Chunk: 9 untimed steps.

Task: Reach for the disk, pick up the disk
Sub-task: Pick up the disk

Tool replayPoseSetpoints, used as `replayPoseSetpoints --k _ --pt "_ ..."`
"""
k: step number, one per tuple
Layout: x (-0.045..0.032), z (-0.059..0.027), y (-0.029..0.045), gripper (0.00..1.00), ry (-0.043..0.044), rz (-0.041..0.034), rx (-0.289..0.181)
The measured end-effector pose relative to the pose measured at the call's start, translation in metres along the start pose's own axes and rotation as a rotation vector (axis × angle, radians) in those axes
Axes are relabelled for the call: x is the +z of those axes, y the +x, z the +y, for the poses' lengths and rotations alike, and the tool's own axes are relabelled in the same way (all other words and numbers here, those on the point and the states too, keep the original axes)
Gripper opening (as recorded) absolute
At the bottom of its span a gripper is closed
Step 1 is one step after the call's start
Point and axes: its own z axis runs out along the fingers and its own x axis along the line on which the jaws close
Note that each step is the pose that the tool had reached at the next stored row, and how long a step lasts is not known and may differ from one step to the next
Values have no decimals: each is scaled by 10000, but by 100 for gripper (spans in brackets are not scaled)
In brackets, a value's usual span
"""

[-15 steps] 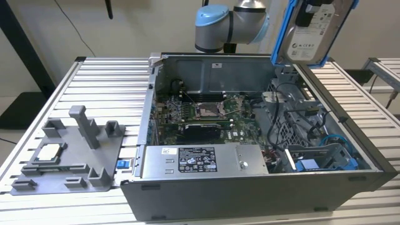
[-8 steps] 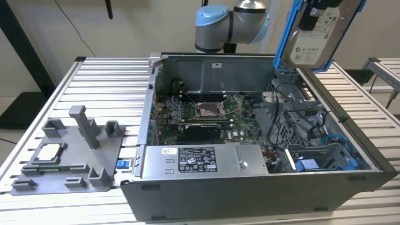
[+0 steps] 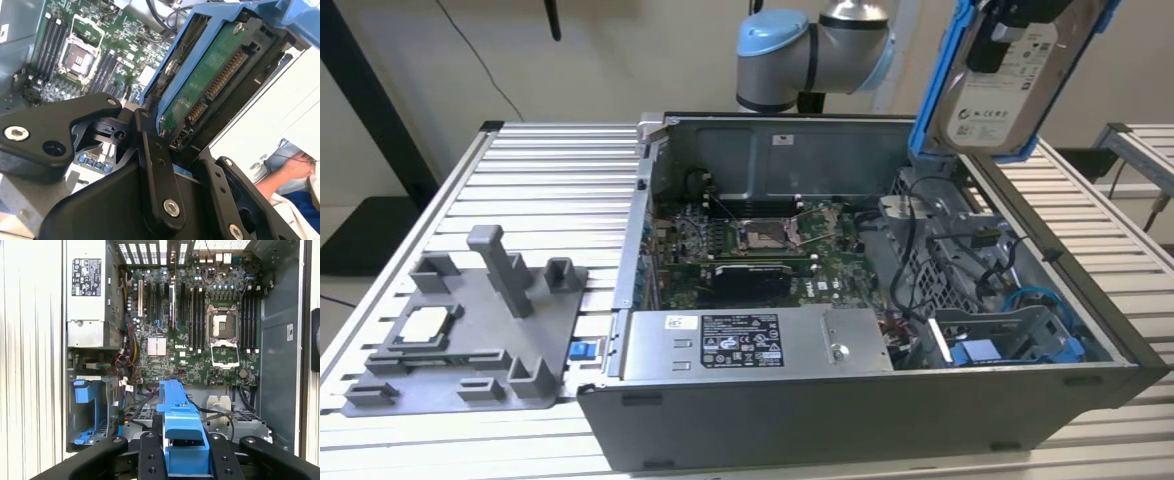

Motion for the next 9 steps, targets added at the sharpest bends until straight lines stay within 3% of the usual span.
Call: replayPoseSetpoints --k 9 --pt "2 -4 180 0 0 0 0"
